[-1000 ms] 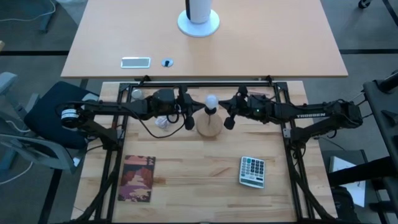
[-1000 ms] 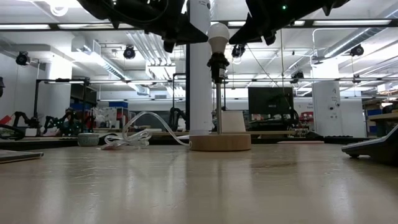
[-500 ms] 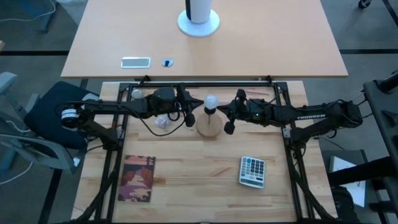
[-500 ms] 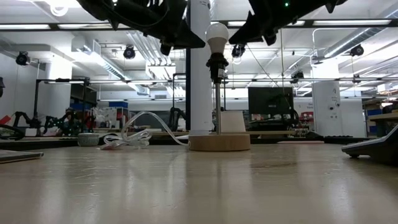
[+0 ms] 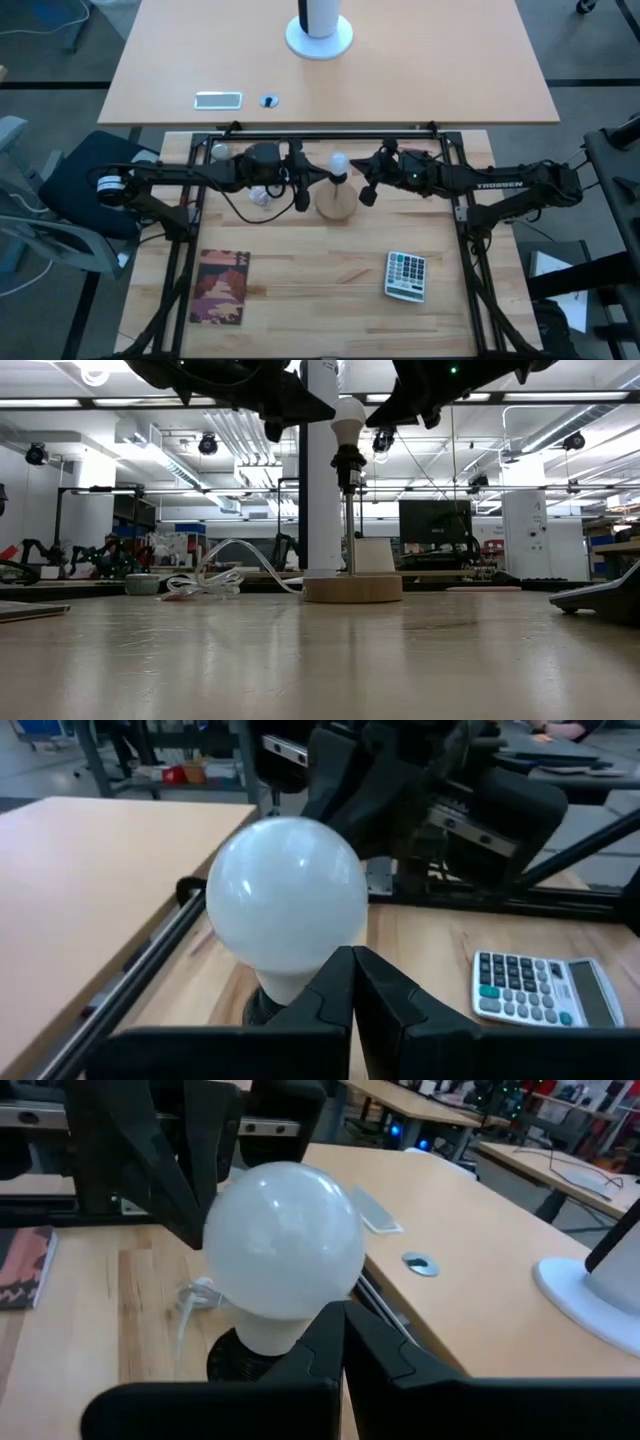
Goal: Screw lightbulb
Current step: Insert the lightbulb into the lamp
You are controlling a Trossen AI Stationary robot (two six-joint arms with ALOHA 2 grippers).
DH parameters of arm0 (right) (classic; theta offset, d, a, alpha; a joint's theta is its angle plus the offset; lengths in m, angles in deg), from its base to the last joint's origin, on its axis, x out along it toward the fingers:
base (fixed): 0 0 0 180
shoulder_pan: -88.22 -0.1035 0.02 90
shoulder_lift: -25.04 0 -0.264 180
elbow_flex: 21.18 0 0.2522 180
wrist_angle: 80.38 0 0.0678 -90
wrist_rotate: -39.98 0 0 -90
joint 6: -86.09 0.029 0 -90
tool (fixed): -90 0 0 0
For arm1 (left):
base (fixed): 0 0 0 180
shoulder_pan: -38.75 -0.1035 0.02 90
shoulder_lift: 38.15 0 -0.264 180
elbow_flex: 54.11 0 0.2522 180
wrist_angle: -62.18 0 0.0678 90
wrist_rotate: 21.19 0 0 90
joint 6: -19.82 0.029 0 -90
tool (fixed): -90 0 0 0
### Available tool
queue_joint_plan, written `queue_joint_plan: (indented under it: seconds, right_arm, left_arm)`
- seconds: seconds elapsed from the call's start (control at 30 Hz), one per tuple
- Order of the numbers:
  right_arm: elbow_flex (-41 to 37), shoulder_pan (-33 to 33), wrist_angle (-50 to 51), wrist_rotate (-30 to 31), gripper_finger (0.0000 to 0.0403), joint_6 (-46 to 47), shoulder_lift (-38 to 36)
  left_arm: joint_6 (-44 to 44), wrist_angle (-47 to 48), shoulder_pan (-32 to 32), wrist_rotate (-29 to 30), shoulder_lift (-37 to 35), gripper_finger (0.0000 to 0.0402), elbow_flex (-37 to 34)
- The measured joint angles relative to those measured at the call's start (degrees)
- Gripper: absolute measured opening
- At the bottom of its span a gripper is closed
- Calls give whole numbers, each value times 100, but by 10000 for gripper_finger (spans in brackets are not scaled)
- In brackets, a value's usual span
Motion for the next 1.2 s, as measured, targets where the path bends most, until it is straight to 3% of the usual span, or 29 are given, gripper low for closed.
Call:
queue_joint_plan:
  seconds: [0.37, 0.83, 0.97, 1.2]
  right_arm:
    - [73, -172, 47, -137, 0, 115, 3]
    - [78, -338, 395, -128, 0, 388, -72]
    - [82, -337, 659, 191, 0, 432, -128]
    - [82, -60, 385, 321, 0, 102, 6]
  left_arm:
    - [102, 1, -21, 516, 49, 0, 0]
    - [-4, 456, -34, 612, 52, 0, -4]
    - [-5, 714, -10, 591, 20, 0, -4]
    - [120, 122, 3, 388, 15, 0, -4]
